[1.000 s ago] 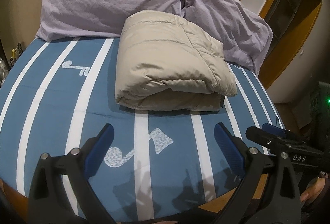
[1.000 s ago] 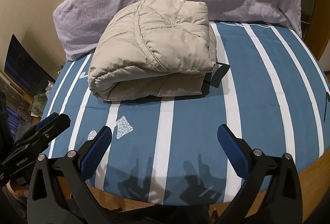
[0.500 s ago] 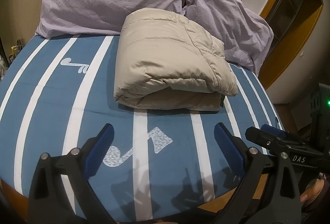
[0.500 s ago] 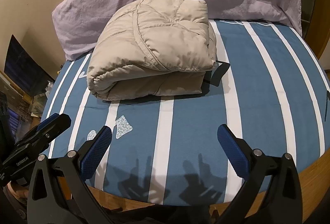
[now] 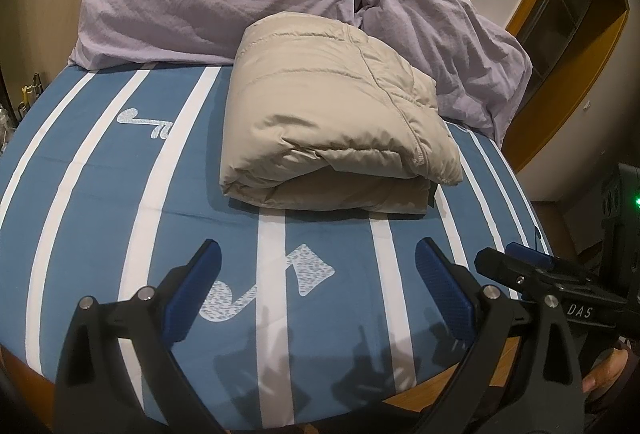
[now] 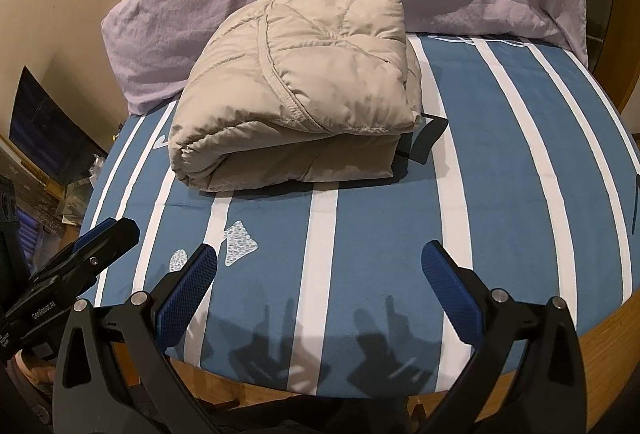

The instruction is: Fold large clothes

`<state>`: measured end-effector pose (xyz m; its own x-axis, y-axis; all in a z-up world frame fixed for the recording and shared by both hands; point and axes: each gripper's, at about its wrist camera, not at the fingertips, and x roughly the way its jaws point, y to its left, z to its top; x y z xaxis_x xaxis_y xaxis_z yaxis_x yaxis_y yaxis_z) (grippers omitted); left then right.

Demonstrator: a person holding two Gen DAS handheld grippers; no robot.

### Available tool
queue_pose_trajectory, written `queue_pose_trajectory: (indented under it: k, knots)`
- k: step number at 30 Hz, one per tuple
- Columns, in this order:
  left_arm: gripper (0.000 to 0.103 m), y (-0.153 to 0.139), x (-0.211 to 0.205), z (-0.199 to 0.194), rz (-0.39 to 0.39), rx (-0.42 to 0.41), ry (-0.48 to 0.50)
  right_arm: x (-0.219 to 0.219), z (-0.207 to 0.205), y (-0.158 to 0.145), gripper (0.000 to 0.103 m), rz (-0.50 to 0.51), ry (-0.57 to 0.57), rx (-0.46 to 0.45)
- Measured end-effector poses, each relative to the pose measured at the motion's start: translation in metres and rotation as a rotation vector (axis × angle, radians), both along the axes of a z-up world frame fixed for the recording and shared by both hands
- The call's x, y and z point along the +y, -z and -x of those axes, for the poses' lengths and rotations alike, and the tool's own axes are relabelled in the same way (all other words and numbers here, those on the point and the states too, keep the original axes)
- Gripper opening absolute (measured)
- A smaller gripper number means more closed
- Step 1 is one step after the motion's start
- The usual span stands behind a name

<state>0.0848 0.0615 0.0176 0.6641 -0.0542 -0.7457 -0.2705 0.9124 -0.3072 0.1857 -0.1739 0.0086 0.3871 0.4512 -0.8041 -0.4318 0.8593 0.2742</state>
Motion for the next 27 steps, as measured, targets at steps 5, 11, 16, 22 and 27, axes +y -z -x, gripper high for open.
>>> queue_pose_trajectory:
  k: [5,11,16,22,27]
  knots:
    - [0.097,0.0001,-0.0006,-0.0003,0.0,0.001,-0.001,0.0004,-0.0005,0.0012,0.102,-0.003,0.002,0.007]
    - [0.097,0.0005,-0.0011,-0.0004,0.001,0.001,-0.001,0.0005,-0.0004,0.0012,0.102,-0.002,0.002,0.006]
    - [0.097,0.0002,-0.0012,-0.0006,0.001,0.001,-0.002,0.0006,-0.0002,0.0013,0.102,-0.003,0.002,0.006]
    - [0.097,0.0008,-0.0012,-0.001,-0.001,0.005,-0.003,0.0005,-0.0004,0.0014,0.102,-0.002,0.002,0.007]
    - [0.097,0.0025,-0.002,-0.0008,0.0,0.007,-0.002,0.0007,-0.0004,0.0015,0.102,-0.002,0.002,0.007]
